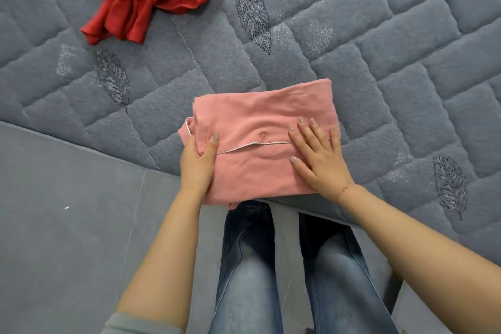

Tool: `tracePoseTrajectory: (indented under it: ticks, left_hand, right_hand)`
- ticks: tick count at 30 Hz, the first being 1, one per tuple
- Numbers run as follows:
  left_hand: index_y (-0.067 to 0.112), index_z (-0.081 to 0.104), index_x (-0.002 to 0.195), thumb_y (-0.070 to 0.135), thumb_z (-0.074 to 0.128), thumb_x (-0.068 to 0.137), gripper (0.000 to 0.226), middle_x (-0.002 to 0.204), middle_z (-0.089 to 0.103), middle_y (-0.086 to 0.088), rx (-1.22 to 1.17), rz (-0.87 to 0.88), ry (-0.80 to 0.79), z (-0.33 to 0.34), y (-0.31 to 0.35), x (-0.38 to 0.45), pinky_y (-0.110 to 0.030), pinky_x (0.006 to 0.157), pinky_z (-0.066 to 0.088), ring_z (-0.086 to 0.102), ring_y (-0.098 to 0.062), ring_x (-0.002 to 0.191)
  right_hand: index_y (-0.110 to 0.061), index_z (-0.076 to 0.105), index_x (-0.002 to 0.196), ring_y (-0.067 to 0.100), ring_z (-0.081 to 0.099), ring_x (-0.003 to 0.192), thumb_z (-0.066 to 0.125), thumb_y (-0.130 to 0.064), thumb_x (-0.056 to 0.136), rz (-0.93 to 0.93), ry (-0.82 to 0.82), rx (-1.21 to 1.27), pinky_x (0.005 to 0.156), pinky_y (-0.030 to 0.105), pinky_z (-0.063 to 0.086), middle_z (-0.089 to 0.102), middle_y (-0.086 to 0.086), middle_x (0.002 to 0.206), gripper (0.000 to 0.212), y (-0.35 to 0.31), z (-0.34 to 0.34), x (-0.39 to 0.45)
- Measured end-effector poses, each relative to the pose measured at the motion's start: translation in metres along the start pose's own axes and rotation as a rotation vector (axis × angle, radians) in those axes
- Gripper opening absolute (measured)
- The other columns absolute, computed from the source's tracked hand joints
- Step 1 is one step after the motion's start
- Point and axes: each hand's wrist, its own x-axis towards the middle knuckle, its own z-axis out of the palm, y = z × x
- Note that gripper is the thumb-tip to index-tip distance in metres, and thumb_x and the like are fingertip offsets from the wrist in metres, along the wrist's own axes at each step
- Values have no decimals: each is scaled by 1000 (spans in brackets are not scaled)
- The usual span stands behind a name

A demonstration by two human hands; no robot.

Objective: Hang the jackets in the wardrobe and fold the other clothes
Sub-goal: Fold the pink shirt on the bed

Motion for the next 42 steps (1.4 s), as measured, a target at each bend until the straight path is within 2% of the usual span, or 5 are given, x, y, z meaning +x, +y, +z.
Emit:
tracePoseTrajectory:
  ticks: [10, 16, 31, 38, 42]
  left_hand:
    - [9, 49, 116, 43, 80, 74, 62, 123, 48, -12, 234, -100, 349, 2, -25, -7, -40, 93, 38, 48, -31, 113]
    - [14, 54, 116, 42, 70, 85, 45, 118, 63, 0, -270, -343, -151, -12, -40, -6, -27, 78, 52, 61, -15, 103]
    - [13, 66, 108, 23, 70, 89, 22, 104, 74, -5, -338, -201, -268, -42, -9, 3, -36, 76, 57, 70, -22, 99]
    - [20, 65, 111, 24, 48, 100, 21, 110, 73, -1, -487, -202, -288, -82, -3, 21, -20, 75, 54, 69, -9, 93]
    - [21, 57, 122, 5, 57, 94, 32, 131, 61, -6, -244, -183, -251, -76, -12, 24, -30, 93, 44, 58, -10, 107]
  right_hand:
    - [-16, 18, 155, 19, -1, 150, 65, -50, 78, -109, -34, -60, 118, 49, -12, 5, 5, 163, 97, -23, 12, -5]
    - [-13, 20, 154, 24, 15, 149, 73, -40, 72, -271, 20, -71, 118, 55, 13, 17, 6, 161, 101, -88, 60, -31]
    - [-9, 26, 150, 31, 25, 145, 87, -34, 57, 18, 247, -12, 115, 60, 21, 32, 11, 155, 113, -150, 95, 15]
    - [-21, 64, 118, 3, 63, 87, 72, -18, 81, 448, 344, 1030, 78, 23, 48, 71, -12, 96, 38, -145, 21, 22]
    - [-22, 67, 107, 10, 67, 102, 72, -23, 83, 562, 277, 1496, 86, 25, 53, 74, -5, 104, 25, -114, -42, 20]
